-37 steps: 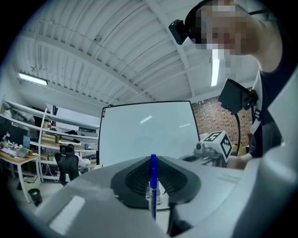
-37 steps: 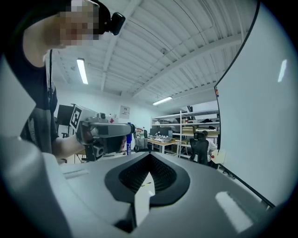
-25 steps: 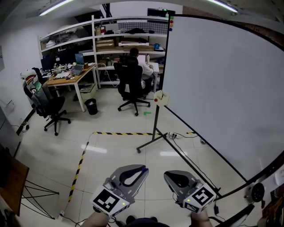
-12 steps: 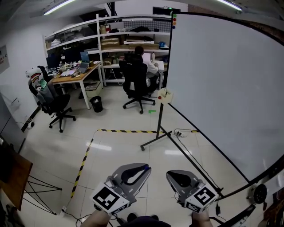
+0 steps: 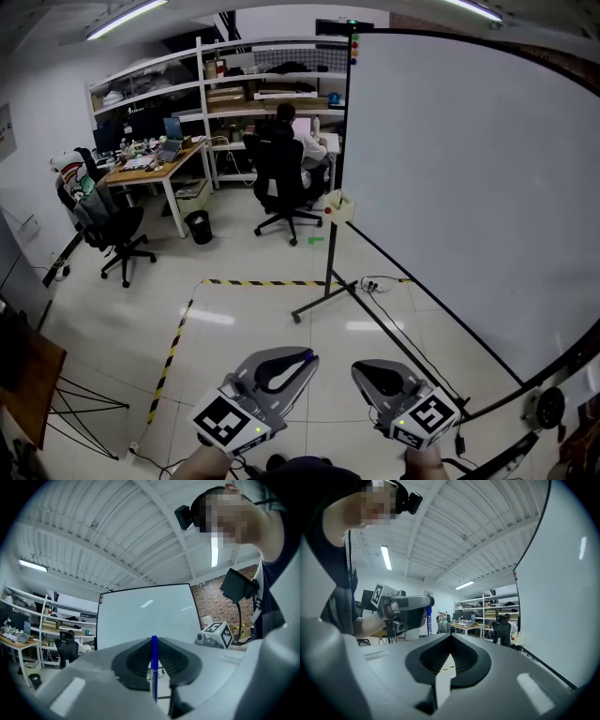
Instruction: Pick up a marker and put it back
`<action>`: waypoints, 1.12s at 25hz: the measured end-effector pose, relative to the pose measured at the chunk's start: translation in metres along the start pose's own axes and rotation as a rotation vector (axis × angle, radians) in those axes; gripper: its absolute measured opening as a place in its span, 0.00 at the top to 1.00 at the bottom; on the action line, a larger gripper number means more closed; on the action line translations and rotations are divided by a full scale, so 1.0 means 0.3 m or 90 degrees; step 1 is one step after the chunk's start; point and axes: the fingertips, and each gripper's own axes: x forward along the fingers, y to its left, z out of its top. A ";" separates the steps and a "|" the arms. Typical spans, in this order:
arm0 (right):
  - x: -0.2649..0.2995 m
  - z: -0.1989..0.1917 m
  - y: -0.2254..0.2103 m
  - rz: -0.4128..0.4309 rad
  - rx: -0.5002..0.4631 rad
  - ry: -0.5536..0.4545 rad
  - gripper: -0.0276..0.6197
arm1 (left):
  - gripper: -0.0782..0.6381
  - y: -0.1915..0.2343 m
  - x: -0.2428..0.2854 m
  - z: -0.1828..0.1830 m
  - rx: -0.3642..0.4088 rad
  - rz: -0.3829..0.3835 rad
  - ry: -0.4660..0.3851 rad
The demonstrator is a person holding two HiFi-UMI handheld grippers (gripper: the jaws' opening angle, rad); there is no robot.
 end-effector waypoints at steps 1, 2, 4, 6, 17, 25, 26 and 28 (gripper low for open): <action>-0.005 -0.005 -0.005 -0.001 0.002 0.000 0.96 | 0.83 -0.004 0.006 0.001 -0.003 0.000 -0.005; -0.009 -0.011 -0.010 -0.002 0.004 0.000 0.96 | 0.83 -0.007 0.013 -0.001 -0.005 0.000 -0.007; -0.014 -0.020 -0.025 0.000 0.004 0.001 0.96 | 0.83 -0.008 0.028 -0.007 -0.006 0.001 -0.006; -0.016 -0.024 -0.042 0.004 0.000 0.000 0.96 | 0.83 -0.008 0.046 -0.013 -0.005 0.002 -0.004; -0.031 -0.022 -0.094 0.008 0.008 0.004 0.96 | 0.83 -0.017 0.093 -0.005 0.003 0.007 -0.005; -0.022 -0.013 -0.119 0.025 0.005 -0.005 0.96 | 0.84 -0.014 0.127 0.014 0.015 0.013 -0.008; -0.021 -0.010 -0.120 0.028 0.002 -0.007 0.96 | 0.84 -0.016 0.131 0.017 0.017 0.014 -0.008; -0.017 0.002 -0.121 0.039 -0.011 -0.014 0.96 | 0.84 -0.018 0.140 0.024 0.019 0.016 -0.008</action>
